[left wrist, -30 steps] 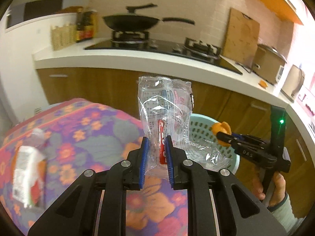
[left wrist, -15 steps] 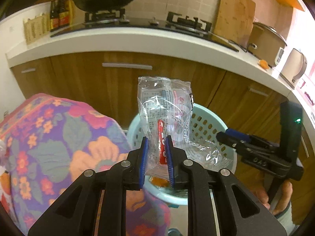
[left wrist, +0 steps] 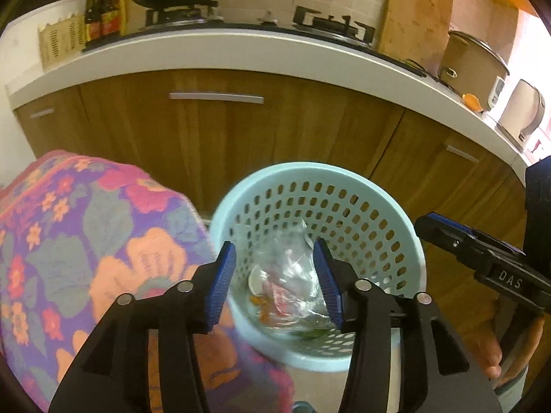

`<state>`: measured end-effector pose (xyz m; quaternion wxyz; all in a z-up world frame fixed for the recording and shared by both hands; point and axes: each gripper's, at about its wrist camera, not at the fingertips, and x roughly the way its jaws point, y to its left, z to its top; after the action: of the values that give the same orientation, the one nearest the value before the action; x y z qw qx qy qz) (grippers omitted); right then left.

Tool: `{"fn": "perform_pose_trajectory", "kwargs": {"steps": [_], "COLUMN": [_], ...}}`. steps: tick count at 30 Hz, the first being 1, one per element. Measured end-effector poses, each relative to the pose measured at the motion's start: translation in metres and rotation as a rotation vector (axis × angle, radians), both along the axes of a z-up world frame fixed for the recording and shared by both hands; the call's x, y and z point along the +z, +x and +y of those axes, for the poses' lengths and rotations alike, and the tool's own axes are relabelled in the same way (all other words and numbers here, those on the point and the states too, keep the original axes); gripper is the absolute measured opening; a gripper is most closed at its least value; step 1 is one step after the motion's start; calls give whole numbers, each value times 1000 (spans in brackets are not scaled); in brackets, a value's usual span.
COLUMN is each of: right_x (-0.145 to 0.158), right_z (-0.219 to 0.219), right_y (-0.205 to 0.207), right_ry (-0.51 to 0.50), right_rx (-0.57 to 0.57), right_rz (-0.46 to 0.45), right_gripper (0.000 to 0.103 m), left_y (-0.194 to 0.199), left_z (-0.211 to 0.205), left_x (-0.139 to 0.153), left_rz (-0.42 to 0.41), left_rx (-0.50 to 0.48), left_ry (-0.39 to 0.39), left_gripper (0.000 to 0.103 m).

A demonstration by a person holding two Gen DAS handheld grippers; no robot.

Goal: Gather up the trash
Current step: 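Carry the orange peel and plastic bag over the basket and release both, then move both open tools back to the table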

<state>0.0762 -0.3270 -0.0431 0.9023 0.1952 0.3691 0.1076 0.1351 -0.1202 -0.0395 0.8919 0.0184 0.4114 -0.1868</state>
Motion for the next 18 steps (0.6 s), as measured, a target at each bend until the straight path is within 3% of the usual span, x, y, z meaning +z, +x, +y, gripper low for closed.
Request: {"fn": "perform_pose_trajectory", "kwargs": {"steps": [9, 18], "right_x": [24, 53], "right_z": [41, 108], "right_y": [-3, -6], "right_ry": [-28, -64], "right_rx": [78, 197], "right_rz": [-47, -98], "right_gripper": [47, 48], "left_y": [-36, -78], "left_z": [36, 108], "left_x": [22, 52], "left_rz": [-75, -163], "left_rx": [37, 182], "left_ry": [-1, -17], "left_gripper": [50, 62]}}
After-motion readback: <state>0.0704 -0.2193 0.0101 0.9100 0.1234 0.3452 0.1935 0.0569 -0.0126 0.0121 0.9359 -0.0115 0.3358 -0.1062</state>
